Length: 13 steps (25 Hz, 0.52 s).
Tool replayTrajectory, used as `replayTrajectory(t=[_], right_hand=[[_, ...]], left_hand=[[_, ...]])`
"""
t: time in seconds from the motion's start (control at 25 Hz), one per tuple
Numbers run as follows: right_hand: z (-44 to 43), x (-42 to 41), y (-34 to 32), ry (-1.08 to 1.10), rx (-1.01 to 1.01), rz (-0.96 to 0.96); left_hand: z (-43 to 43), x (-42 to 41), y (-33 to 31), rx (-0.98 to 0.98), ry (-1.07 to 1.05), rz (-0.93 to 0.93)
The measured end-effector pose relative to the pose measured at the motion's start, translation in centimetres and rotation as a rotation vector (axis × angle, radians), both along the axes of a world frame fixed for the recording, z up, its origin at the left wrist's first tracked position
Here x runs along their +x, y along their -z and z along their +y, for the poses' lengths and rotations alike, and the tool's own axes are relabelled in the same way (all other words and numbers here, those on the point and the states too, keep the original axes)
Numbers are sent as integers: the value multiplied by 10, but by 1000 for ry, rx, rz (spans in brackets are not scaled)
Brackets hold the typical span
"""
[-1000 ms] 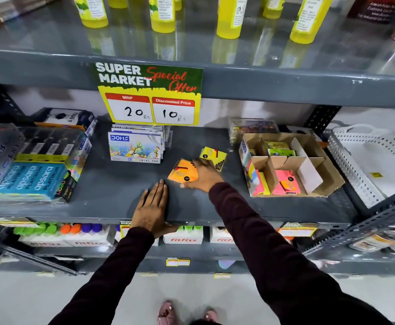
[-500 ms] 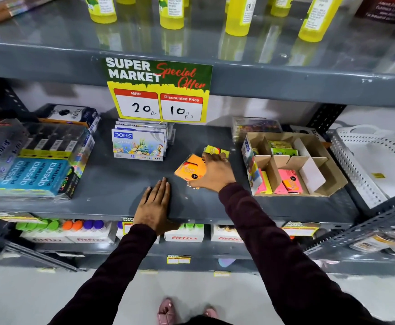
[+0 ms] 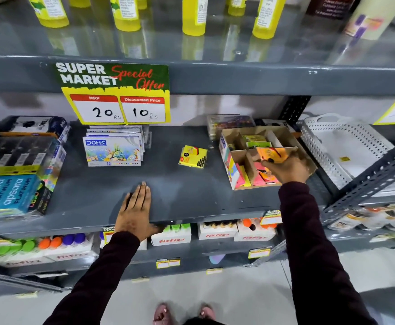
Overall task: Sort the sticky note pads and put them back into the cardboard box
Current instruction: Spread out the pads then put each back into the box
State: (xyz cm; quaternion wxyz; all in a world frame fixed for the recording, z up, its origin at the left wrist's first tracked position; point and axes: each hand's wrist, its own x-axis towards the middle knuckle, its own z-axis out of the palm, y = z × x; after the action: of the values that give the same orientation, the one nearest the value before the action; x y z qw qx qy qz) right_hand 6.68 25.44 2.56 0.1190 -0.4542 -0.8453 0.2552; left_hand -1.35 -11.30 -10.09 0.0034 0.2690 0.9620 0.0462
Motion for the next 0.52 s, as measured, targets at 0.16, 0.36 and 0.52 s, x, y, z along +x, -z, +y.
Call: replayTrajectory(t=[0.16, 0.36, 0.52], right_hand=[[3, -15, 25, -40, -161, 49], [-10, -20, 50, -48, -110, -112], [-27, -18, 38, -14, 31, -52]], left_hand=[[0, -1, 1, -4, -7, -12], [0, -2, 1, -21, -9, -6], [0, -1, 0, 4, -12, -6]])
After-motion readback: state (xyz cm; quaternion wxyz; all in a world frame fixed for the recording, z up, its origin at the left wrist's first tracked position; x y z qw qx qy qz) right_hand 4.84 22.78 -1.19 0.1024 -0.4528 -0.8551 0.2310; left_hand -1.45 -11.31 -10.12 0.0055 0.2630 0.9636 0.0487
